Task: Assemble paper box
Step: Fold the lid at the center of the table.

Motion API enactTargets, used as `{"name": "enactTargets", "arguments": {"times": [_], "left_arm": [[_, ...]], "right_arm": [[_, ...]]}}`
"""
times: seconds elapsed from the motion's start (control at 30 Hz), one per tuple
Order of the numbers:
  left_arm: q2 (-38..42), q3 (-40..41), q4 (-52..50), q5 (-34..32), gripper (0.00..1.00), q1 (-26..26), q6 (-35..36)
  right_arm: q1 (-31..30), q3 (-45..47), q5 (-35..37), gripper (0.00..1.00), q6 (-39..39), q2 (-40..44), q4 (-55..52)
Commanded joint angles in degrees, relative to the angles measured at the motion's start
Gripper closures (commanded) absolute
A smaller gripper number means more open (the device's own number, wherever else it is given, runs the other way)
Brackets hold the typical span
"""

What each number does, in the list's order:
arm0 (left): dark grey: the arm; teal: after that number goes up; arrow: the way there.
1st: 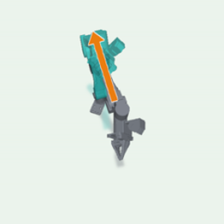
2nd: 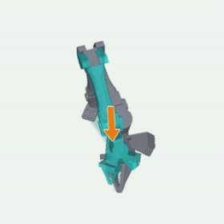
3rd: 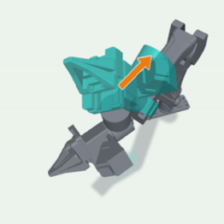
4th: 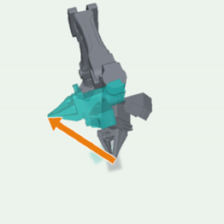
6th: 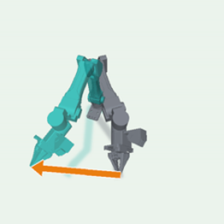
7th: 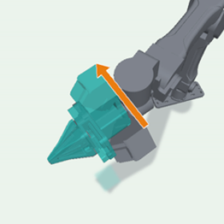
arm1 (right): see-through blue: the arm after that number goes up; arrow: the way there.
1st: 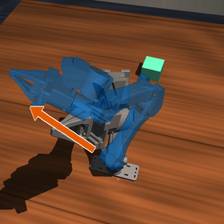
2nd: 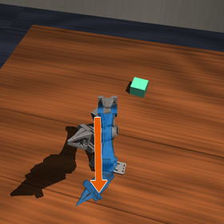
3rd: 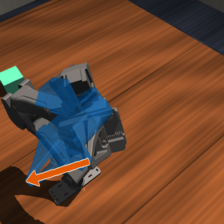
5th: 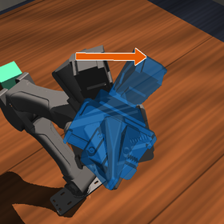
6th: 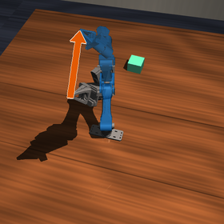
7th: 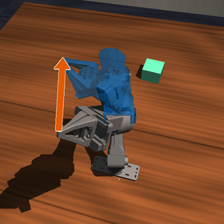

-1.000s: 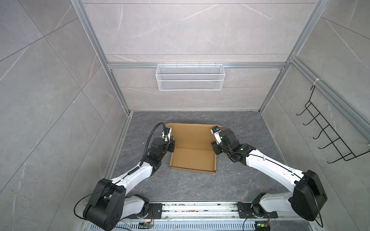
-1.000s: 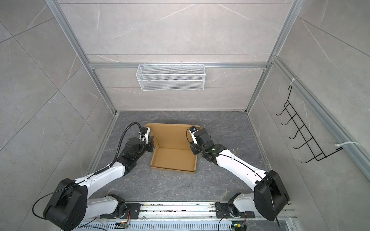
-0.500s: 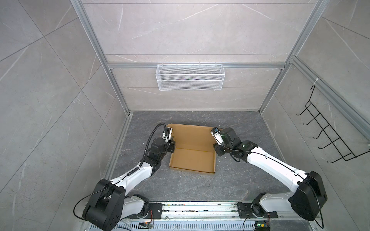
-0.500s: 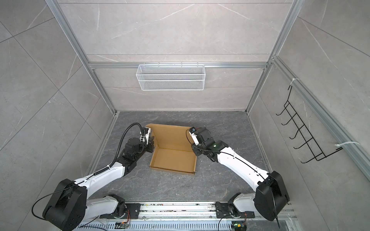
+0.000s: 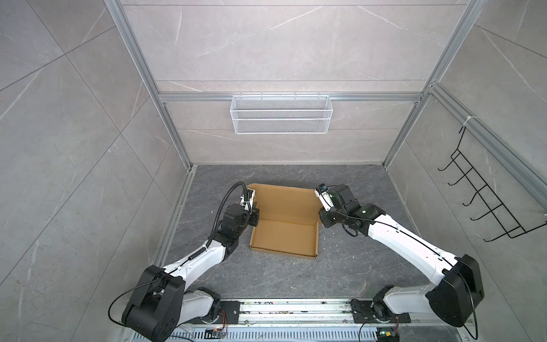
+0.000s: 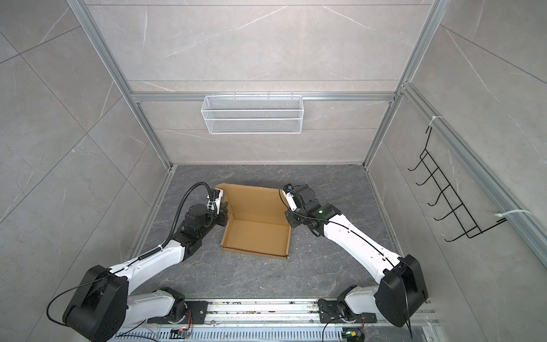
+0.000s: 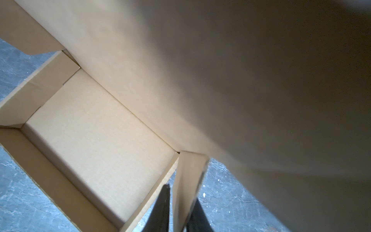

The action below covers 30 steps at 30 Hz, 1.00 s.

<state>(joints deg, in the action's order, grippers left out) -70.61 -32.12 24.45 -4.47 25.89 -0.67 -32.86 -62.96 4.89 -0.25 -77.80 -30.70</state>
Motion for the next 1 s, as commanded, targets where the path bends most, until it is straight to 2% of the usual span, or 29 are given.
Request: {"name": "enactTargets", "arguments": {"times": [0.0,0.07,0.3,0.67,0.97], "left_arm": [[1.9,0.1,0.1,0.4,0.99,0.5,-0.3],[2.1,0.1,0.2,0.4,0.99,1.0,-0.9],[1.3,0.4,1.6,-1.1,0.99,3.3,-2.6],[-3.1,-2.6,8.6,-1.4,1.0,3.9,-4.5],[-2.6,3.7,14.2,-2.8,0.99,5.0,-5.9]], "right_arm": [[-0.2,1.0,-0.2,0.86,-5.3,0.6,1.0],[-0.4,3.4,-1.0,0.9,-9.2,1.4,5.0],[-3.4,7.3,5.0,0.95,-19.9,3.6,13.7],[-7.4,6.4,16.0,0.96,-24.8,0.9,20.5],[-11.4,12.8,21.3,0.97,-26.3,1.5,27.4]]}}
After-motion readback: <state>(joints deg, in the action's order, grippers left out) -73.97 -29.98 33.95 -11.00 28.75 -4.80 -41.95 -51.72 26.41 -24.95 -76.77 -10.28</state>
